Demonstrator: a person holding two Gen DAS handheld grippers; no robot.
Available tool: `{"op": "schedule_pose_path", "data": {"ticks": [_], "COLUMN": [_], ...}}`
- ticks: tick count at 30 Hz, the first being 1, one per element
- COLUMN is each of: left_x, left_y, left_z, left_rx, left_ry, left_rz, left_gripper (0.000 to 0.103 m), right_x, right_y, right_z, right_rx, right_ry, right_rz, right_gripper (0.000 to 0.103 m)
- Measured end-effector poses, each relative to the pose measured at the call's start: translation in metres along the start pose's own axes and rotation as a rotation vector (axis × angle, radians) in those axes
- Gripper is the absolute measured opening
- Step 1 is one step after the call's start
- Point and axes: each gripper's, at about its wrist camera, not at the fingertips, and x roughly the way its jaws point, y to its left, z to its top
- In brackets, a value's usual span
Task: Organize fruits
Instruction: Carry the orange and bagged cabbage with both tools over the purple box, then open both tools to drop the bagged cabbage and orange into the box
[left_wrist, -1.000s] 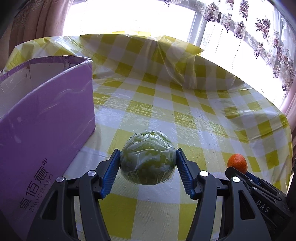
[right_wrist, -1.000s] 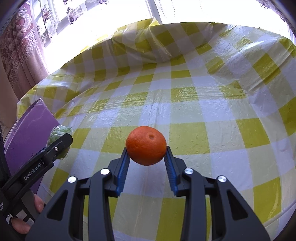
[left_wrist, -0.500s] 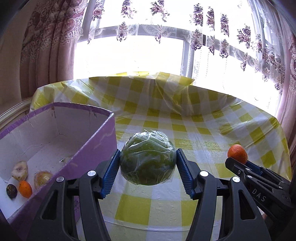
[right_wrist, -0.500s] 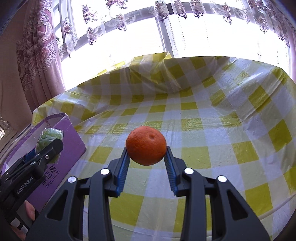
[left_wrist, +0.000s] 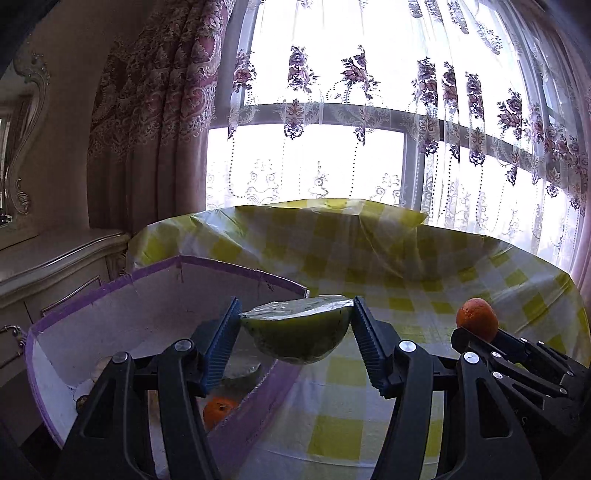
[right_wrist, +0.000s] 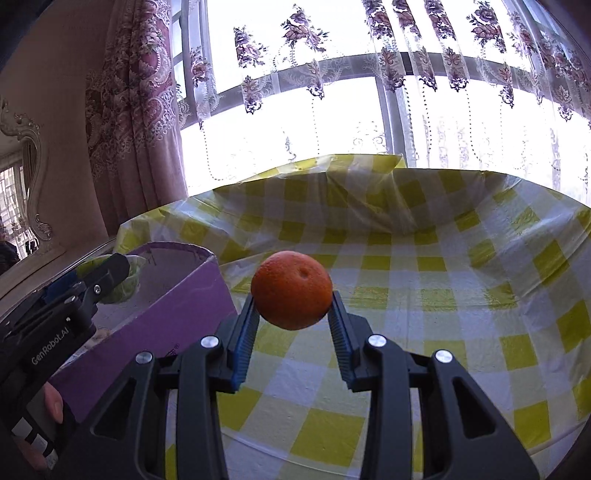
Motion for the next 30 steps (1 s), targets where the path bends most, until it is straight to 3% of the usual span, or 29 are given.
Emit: {"op": "schedule_pose_path", "data": {"ticks": [8,15,22,30], "left_x": [-0.016,-0.013,0.011,0.061], "left_y": [0.045,0.092,0.139,0.178], "left_z": [0.017,0.022,0.019,0.006], "left_rx": [-0.028,-0.065,-0.109,-0.141], "left_ry": [-0.035,0.061,0.251,0.568], "left_rz": [0.149,0.253,0.276,0.175], "left_gripper": [0.059,0.059,0.059,0.059], "right_x": [0.004,0.027,0.079,0.142], "right_y": [0.051,0.109,0.161,0.206], "right_z": [0.02,0.038,0.042,0.035], "right_rx": [-0.067,-0.149,-0.251,-0.436], "right_ry": [-0.046,-0.003,0.213,0.538], "right_rz": [0.088,0.173,0.195,0.185], "right_gripper": [0.038,0.039,0.039,0.039]}}
